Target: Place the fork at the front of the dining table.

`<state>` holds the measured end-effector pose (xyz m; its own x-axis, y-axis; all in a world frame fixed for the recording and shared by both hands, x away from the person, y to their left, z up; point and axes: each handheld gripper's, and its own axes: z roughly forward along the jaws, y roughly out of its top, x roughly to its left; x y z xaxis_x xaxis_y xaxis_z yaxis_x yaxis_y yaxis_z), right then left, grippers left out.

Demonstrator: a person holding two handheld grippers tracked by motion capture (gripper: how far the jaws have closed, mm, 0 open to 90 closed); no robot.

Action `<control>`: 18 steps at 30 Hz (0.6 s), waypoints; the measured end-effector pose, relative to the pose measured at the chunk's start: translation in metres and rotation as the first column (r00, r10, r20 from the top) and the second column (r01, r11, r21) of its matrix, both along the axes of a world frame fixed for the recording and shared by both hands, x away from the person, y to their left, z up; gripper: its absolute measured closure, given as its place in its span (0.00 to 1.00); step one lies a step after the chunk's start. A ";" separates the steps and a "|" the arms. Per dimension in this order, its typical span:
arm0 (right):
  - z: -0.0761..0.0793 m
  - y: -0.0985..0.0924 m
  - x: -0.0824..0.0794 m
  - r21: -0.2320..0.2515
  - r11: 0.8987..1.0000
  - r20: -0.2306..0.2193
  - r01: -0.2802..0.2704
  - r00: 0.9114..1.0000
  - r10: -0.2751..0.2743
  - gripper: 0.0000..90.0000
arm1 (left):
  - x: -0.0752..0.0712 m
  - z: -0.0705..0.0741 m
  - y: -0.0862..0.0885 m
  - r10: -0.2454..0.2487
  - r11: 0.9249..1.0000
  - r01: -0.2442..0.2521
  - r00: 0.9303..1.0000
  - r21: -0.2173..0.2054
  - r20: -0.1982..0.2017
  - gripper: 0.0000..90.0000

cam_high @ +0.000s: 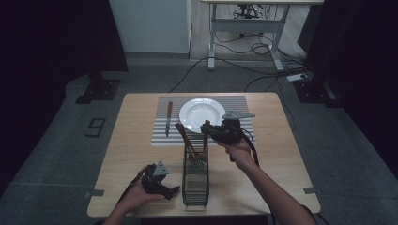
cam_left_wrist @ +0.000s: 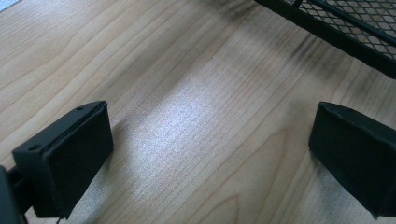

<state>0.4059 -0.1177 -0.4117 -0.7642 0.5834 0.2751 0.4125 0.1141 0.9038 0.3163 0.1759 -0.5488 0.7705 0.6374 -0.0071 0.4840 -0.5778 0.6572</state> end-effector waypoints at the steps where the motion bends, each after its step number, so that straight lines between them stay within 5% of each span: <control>1: 0.002 -0.001 0.000 0.007 1.000 0.002 -0.001 1.000 0.001 0.89 | 0.000 0.000 0.000 0.000 1.000 0.000 1.000 0.000 0.000 0.00; 18: 0.030 -0.017 -0.009 0.104 0.994 0.060 -0.013 0.998 0.007 0.89 | 0.000 0.000 0.000 -0.002 1.000 0.002 1.000 0.001 0.000 0.00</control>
<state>0.3967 -0.1345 -0.3822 -0.7866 0.5463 0.2878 0.3567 0.0217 0.9340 0.3164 0.1759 -0.5488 0.7718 0.6359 -0.0063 0.4828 -0.5795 0.6566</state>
